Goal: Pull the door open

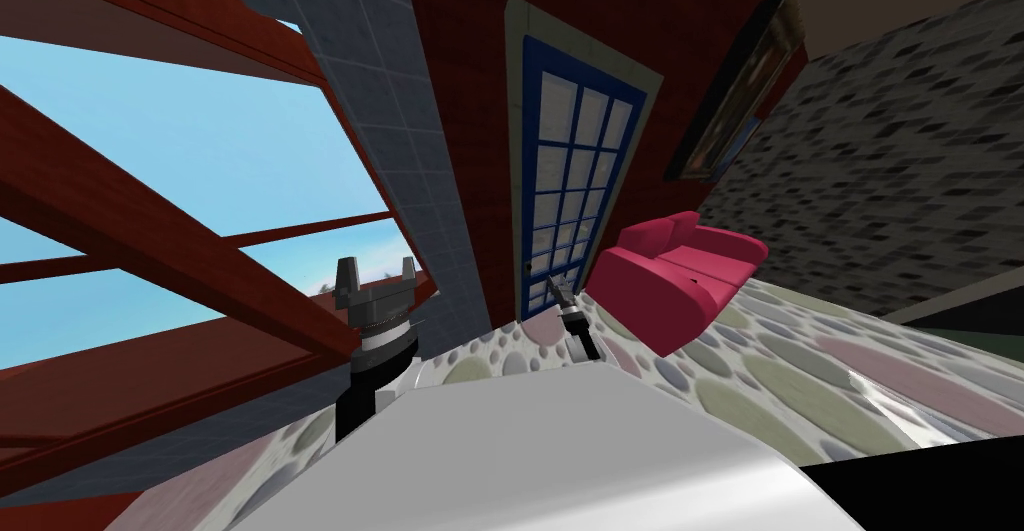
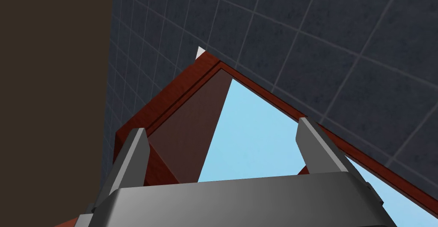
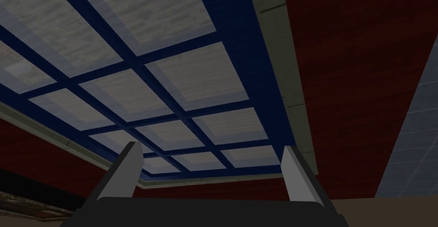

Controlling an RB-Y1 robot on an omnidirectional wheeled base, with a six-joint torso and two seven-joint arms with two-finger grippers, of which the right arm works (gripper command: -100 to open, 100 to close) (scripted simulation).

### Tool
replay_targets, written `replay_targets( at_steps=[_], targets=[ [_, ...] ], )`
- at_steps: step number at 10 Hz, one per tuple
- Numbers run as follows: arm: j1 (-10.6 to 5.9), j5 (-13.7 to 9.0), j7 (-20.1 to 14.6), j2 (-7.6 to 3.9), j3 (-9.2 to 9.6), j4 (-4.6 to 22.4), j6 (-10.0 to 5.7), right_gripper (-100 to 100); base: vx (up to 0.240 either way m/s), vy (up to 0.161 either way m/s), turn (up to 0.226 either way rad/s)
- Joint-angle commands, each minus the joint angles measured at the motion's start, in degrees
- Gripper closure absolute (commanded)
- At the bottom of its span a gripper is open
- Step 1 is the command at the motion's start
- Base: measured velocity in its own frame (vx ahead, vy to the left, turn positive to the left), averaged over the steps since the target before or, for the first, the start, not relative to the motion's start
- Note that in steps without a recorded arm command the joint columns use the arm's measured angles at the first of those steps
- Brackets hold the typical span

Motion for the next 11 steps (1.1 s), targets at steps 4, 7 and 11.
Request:
replay_targets(
  at_steps=[4, 7, 11],
  targets=[
    [-1.7, 0.87, 4.46, 0.36, 0.09, 5.69, -0.99, -100, 0.043, -0.028, 0.024],
    [-4.36, 1.95, 9.67, 0.84, 0.08, 12.36, -2.34, -100, 0.067, -0.045, 0.042],
    [-6.05, 2.64, 13.83, 1.26, 0.07, 17.65, -3.21, -100, 0.057, -0.03, 0.021]
  ],
)
